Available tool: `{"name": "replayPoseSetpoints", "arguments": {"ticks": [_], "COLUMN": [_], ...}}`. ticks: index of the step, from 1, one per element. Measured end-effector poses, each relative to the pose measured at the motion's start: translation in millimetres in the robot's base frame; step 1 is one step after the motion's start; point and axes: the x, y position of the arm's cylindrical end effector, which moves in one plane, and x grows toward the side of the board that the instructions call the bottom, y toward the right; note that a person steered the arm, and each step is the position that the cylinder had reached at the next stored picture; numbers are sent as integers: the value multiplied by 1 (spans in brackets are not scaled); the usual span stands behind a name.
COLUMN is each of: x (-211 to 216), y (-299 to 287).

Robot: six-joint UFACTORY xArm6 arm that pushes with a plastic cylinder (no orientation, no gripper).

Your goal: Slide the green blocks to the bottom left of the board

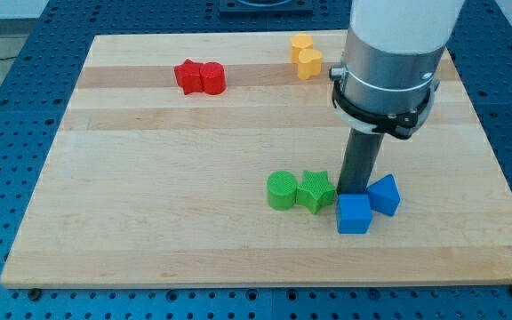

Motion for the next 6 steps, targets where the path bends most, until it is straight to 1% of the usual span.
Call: {"name": "replayPoseSetpoints", "arguments": {"ticks": [4,5,6], "x": [0,3,34], "y": [-89,-94,-87]}}
